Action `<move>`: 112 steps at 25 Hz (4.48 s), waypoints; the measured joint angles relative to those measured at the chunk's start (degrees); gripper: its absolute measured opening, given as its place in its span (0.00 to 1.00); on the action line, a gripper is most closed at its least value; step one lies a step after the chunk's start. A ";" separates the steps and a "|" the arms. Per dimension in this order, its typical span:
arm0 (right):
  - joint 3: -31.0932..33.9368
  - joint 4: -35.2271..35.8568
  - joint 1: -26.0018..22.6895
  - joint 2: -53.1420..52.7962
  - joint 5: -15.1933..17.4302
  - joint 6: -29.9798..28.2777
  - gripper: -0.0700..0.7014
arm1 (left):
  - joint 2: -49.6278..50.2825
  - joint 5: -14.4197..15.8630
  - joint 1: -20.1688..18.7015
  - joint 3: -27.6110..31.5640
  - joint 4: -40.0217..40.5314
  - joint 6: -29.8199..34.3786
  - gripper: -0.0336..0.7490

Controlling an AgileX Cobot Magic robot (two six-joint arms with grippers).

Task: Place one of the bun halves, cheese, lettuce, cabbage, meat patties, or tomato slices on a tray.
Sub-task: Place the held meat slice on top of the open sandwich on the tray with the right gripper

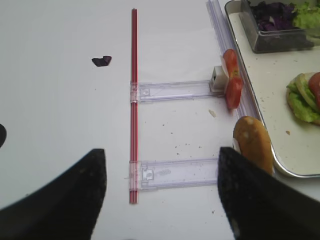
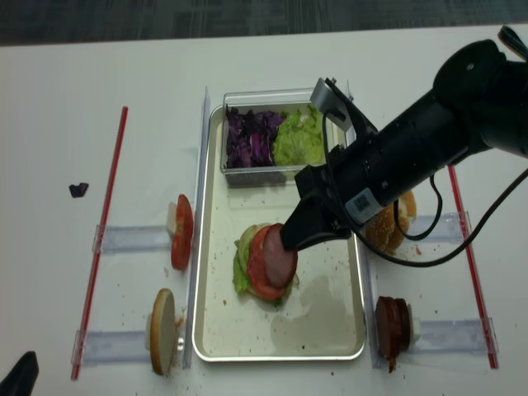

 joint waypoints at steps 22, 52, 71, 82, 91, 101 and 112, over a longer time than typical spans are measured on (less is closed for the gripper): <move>7.09 21.66 0.00 10.13 3.84 -23.68 0.25 | 0.00 0.00 0.00 0.00 0.00 0.00 0.60; 7.09 30.36 -3.41 18.76 3.71 -31.57 0.25 | 0.00 0.00 0.00 0.00 0.00 0.00 0.60; 4.04 29.97 -3.41 20.36 3.71 -28.98 0.25 | 0.00 0.00 0.00 0.00 0.00 0.00 0.60; 3.63 26.81 -3.41 22.17 3.71 -26.62 0.25 | 0.00 0.00 0.00 0.00 0.00 0.00 0.60; 3.59 26.08 -3.41 22.17 3.71 -26.12 0.25 | 0.00 0.00 0.00 0.00 0.00 0.00 0.60; 3.59 26.55 -3.41 22.17 3.71 -25.92 0.25 | 0.00 0.00 0.00 0.00 0.00 0.00 0.60; 3.59 25.85 -3.41 22.17 3.71 -25.81 0.25 | 0.00 0.00 0.00 0.00 0.00 0.00 0.60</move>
